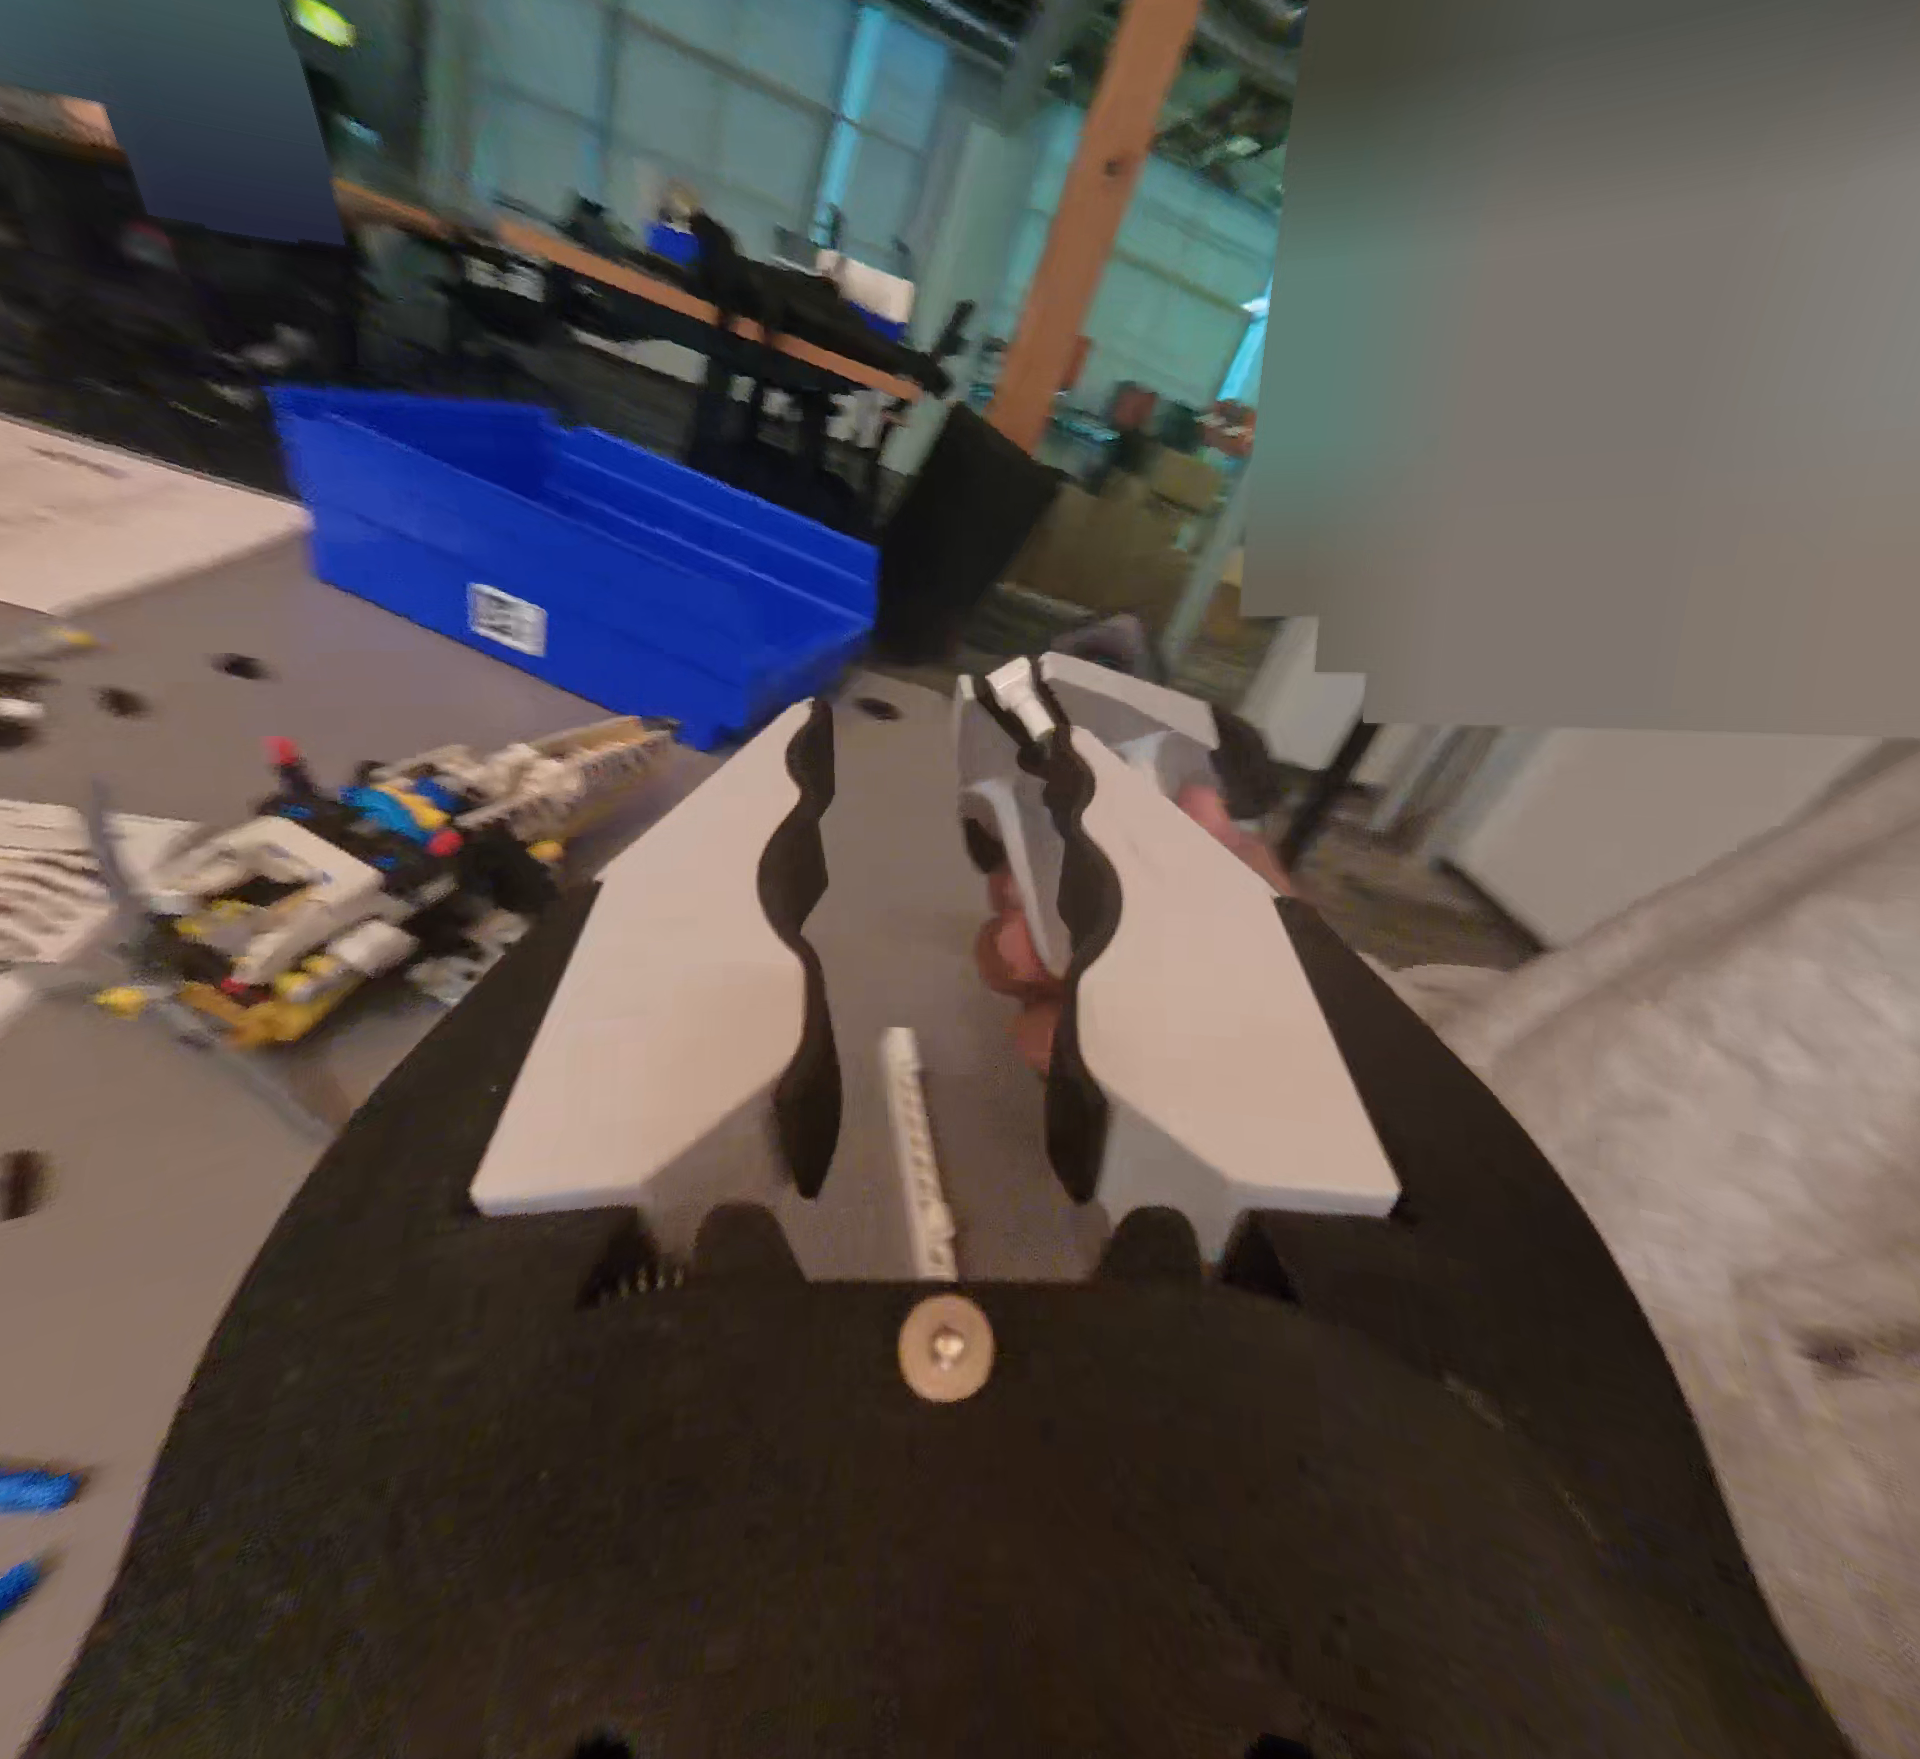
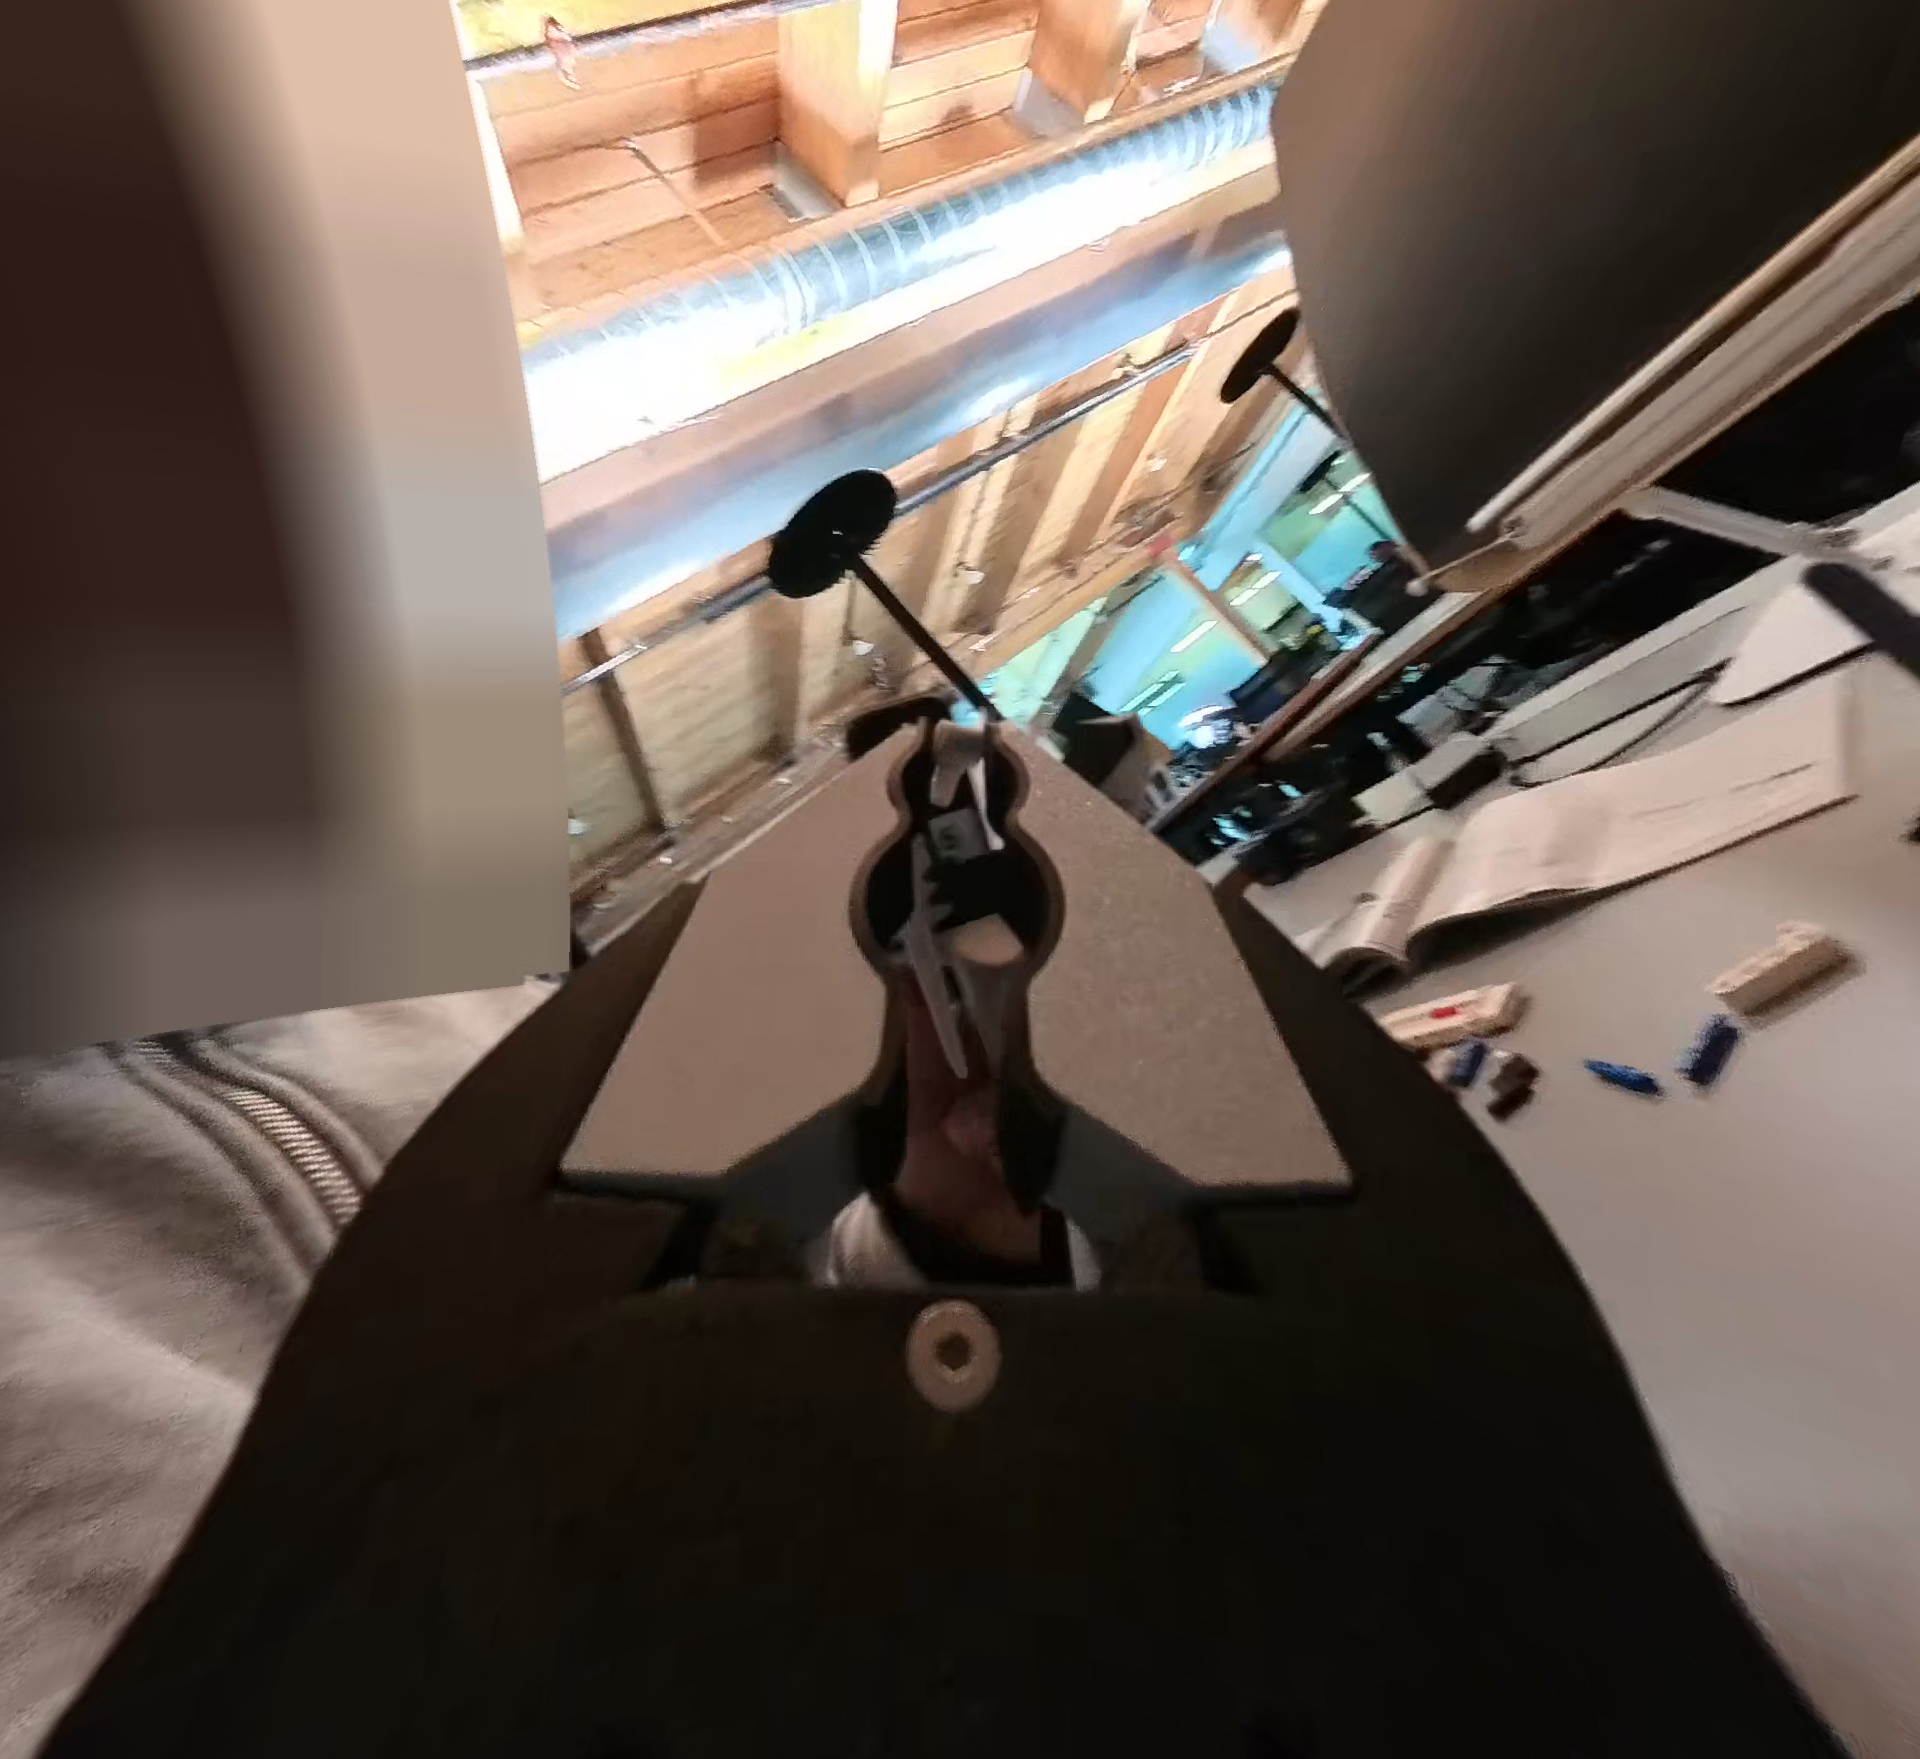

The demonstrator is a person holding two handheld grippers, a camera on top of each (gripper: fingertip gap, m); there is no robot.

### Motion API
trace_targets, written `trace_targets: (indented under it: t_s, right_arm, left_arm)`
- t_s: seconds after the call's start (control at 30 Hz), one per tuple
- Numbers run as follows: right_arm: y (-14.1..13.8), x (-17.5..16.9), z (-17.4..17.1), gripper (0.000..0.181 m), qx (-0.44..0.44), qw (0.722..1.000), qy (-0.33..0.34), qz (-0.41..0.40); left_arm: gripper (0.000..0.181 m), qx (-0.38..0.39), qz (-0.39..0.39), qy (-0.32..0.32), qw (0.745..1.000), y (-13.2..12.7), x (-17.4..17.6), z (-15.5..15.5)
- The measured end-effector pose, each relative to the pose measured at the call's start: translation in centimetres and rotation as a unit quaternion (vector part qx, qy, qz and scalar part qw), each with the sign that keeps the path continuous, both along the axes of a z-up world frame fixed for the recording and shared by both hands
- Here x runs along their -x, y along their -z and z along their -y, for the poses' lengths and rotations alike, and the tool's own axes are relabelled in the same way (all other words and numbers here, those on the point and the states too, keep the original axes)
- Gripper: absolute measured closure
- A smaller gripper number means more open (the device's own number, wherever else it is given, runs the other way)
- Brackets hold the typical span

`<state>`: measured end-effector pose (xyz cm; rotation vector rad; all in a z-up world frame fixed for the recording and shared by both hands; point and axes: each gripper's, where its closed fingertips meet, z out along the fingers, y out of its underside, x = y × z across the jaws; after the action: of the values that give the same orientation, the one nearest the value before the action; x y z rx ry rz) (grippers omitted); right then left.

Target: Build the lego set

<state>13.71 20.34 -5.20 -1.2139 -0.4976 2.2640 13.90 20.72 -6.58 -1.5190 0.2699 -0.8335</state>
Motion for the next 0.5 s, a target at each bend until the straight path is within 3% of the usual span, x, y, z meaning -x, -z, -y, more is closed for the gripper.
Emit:
trace_targets:
  t_s: [0.17, 0.3, 0.43, 0.5]
  right_arm:
    - [0.3, 0.0, -0.4, 0.174, 0.031, 1.000, -0.001, 0.000]
    - [0.6, 0.1, -0.2, 0.176, 0.051, 0.998, -0.023, -0.003]
    - [0.8, 0.1, 0.1, 0.176, 0.047, 0.999, -0.028, 0.004]
    - [0.8, 0.1, 0.2, 0.176, 0.035, 0.999, -0.025, 0.010]
  left_arm:
    - [0.155, -0.038, -0.097, -0.050, 0.993, 0.0, 0.0, 0.2]
    - [0.181, -0.058, -0.094, -0.050, 0.993, -0.5, 0.3, 0.8]
    - [0.172, -0.039, -0.098, -0.024, 0.994, 0.4, -0.1, 1.0]
    - [0.165, -0.023, -0.061, 0.002, 0.998, 0.5, -0.5, 1.3]
